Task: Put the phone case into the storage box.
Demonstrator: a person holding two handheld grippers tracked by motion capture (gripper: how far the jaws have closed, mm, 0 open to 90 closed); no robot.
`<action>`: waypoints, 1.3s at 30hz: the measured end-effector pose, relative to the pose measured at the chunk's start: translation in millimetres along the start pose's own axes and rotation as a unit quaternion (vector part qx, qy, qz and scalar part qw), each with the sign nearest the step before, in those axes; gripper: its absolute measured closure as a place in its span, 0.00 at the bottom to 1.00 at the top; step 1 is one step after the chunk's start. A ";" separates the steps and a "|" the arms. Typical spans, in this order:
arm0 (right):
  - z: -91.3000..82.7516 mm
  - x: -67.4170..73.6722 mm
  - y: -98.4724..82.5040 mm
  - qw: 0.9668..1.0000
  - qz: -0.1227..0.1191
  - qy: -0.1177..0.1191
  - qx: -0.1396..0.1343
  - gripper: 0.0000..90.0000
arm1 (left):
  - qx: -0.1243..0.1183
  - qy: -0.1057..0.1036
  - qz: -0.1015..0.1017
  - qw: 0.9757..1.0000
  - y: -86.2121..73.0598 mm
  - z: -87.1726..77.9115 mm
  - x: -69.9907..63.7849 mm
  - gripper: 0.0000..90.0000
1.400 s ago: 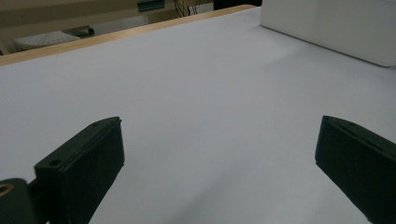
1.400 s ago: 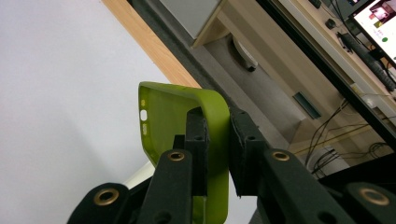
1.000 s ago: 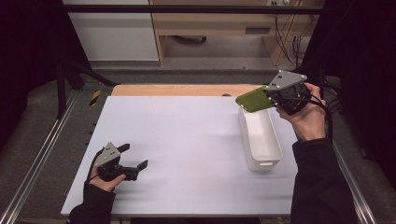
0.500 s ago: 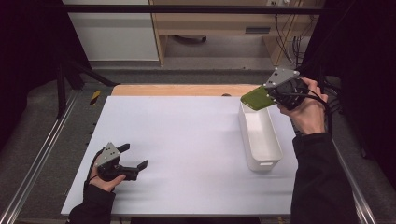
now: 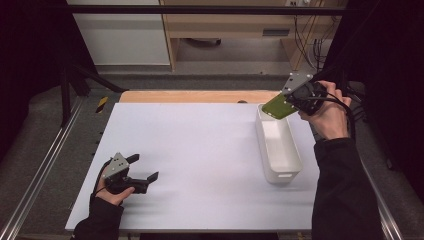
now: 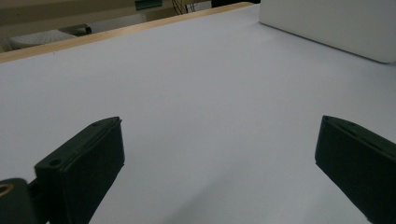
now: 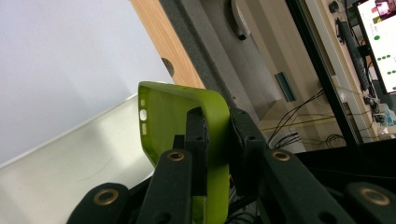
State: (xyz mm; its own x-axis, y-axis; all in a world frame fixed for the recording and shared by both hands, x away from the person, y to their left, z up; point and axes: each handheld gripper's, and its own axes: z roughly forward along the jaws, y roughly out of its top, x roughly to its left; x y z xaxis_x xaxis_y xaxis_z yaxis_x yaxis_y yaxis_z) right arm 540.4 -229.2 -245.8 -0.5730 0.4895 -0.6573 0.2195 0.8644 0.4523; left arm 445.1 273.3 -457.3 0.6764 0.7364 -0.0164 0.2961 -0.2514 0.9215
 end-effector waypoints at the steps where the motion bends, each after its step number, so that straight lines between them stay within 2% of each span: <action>1: 1.2 -0.2 0.0 1.000 -0.004 0.000 0.002 0.88 | 0.000 0.000 0.000 1.000 -0.1 0.1 0.1 0.01; 9: 9.0 -2.7 -0.3 0.999 -0.031 0.007 0.010 0.88 | 0.002 -0.001 -0.001 1.000 -0.5 1.0 0.3 0.01; 19: 17.6 -6.6 -2.2 0.997 -0.072 0.024 0.011 0.88 | 0.005 -0.003 -0.001 1.000 -1.5 3.0 0.2 0.01; 29: 29.8 -12.3 -1.2 0.993 -0.108 0.044 0.011 0.88 | 0.007 -0.007 -0.002 1.000 -2.4 4.9 0.1 0.01; 35: 42.1 -13.3 1.0 0.989 -0.132 0.061 0.012 0.88 | 0.010 -0.008 -0.002 1.000 -3.0 6.2 0.1 0.01; 39: 48.0 -13.6 2.6 0.988 -0.140 0.065 0.016 0.88 | 0.010 -0.009 -0.002 1.000 -3.2 6.5 0.2 0.01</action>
State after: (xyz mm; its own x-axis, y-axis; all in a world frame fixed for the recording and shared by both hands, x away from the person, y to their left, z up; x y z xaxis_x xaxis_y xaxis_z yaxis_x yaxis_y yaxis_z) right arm 586.7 -228.1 -264.7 -0.7115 0.2138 -0.6694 0.0621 0.9680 0.2432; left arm 448.7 270.2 -462.8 0.6868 0.7264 -0.0263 0.3122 -0.2622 0.9131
